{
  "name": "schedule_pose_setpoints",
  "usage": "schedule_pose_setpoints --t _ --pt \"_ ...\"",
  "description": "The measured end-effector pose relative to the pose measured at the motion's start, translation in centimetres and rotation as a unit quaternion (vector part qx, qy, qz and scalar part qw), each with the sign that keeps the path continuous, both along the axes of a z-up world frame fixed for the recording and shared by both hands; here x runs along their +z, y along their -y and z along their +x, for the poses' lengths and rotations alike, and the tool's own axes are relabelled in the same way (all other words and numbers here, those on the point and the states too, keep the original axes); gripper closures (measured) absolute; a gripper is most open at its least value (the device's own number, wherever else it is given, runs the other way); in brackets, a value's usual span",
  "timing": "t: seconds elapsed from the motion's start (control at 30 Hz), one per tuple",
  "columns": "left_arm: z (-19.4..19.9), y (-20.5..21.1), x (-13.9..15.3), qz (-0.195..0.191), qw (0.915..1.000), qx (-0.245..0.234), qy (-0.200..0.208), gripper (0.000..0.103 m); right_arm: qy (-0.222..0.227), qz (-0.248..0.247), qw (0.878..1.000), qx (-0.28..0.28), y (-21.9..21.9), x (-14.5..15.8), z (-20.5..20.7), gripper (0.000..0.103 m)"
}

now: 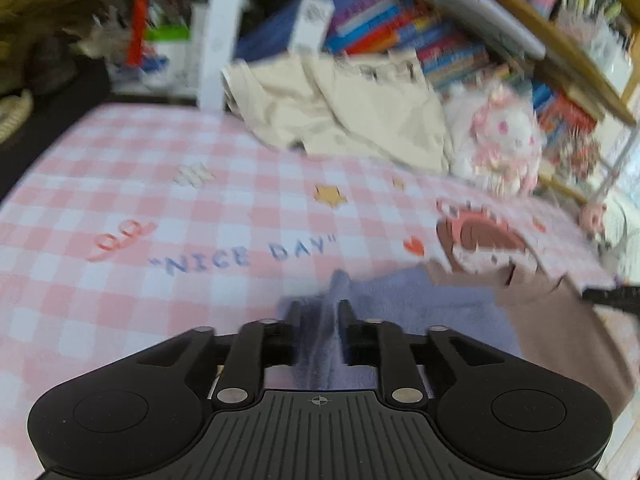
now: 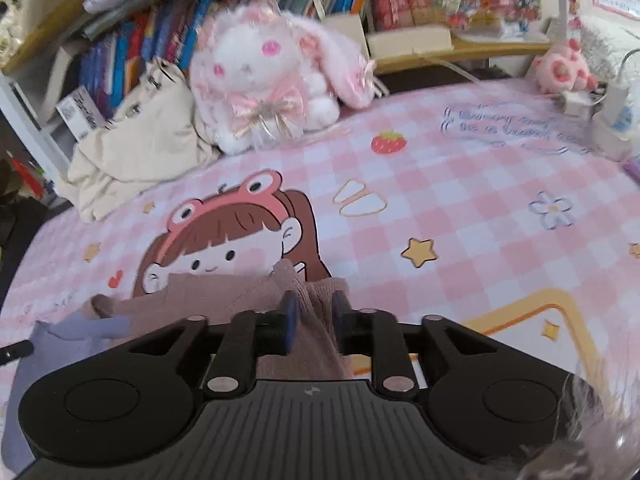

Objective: Fold clothes
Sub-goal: 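Release the hem and pinch the fold flat with both grippers, then move the left gripper to the lavender side edge of the folded sweater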

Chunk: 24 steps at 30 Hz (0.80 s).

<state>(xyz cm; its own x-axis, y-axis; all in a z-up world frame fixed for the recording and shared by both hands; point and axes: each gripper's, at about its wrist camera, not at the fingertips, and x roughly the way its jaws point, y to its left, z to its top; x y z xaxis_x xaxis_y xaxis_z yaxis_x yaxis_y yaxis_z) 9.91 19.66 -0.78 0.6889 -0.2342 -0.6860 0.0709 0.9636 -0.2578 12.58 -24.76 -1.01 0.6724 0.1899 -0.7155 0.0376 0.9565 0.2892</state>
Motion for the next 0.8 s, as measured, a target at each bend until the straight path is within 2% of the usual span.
schedule_pose_setpoints --t 0.13,0.33,0.57,0.8 --pt "-3.4 -0.6 1.8 -0.031 0.9991 0.014 0.025 0.078 -0.002 -0.014 1.000 0.012 0.5 1.2 -2.7 0.075" --pt "-7.8 2.4 1.5 -0.028 0.9989 0.037 0.008 0.078 -0.016 -0.030 0.999 0.036 1.0 1.0 -5.9 0.069" --pt "-11.2 7.3 1.0 -0.030 0.9982 0.050 -0.013 0.078 -0.010 0.041 0.998 0.043 3.8 1.1 -8.8 0.069" --pt "-14.7 11.4 1.0 -0.020 0.9974 0.065 -0.023 0.078 -0.042 0.037 0.994 0.090 4.5 -0.3 -11.1 0.069"
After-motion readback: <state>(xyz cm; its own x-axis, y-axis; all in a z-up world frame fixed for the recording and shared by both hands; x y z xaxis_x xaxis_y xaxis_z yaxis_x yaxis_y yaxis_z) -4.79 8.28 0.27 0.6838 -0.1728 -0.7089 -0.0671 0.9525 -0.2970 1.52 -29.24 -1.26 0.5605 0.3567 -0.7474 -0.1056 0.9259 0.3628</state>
